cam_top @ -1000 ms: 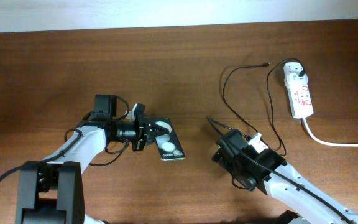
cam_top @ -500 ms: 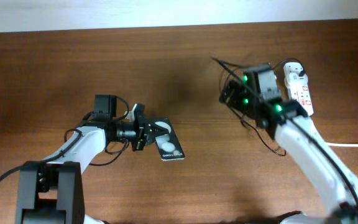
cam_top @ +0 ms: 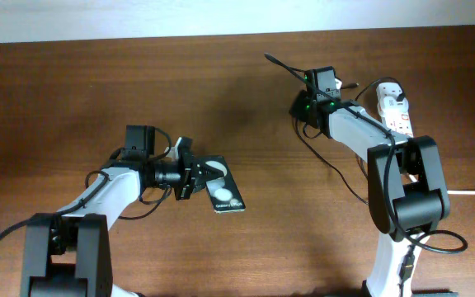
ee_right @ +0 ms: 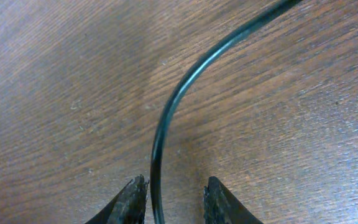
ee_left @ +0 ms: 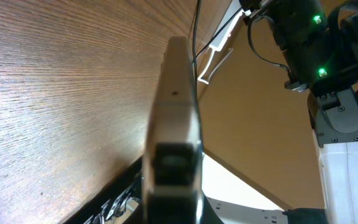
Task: Plug charger to phone and switch on socket
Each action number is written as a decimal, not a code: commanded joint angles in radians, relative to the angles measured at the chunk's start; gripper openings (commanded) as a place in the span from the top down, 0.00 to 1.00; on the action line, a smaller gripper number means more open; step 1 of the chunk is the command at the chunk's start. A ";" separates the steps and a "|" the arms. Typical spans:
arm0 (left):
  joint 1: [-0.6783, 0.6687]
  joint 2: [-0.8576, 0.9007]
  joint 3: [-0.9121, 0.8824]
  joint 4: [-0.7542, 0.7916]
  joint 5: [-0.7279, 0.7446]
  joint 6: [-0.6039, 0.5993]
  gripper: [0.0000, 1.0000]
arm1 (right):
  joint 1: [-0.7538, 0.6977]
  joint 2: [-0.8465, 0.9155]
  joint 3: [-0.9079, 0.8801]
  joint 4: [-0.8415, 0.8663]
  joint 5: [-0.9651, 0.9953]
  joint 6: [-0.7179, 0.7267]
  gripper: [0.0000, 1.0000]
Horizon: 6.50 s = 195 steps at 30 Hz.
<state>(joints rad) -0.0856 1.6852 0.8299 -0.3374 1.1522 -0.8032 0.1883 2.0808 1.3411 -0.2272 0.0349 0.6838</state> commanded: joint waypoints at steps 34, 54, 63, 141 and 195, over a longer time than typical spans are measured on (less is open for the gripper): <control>-0.002 -0.002 0.020 0.003 0.036 0.019 1.00 | 0.101 0.086 0.026 -0.210 0.018 -0.175 0.87; -0.002 -0.002 0.020 0.003 0.029 0.019 1.00 | 0.249 0.086 0.075 -0.538 0.071 -0.386 0.50; -0.002 -0.002 0.020 0.003 0.029 0.019 1.00 | 0.244 0.086 0.073 -0.506 0.134 -0.312 0.59; 0.034 -0.002 0.020 1.138 0.146 -0.756 1.00 | 0.658 -0.665 0.048 -0.769 -0.045 -0.192 0.96; -0.294 0.559 0.788 -0.085 -0.327 0.328 0.97 | 0.655 -1.368 0.052 -1.068 0.213 -0.208 0.01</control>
<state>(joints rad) -0.3798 2.2414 1.5955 -0.4072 0.8883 -0.4969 0.8459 0.7105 1.3865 -1.2957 0.2321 0.4721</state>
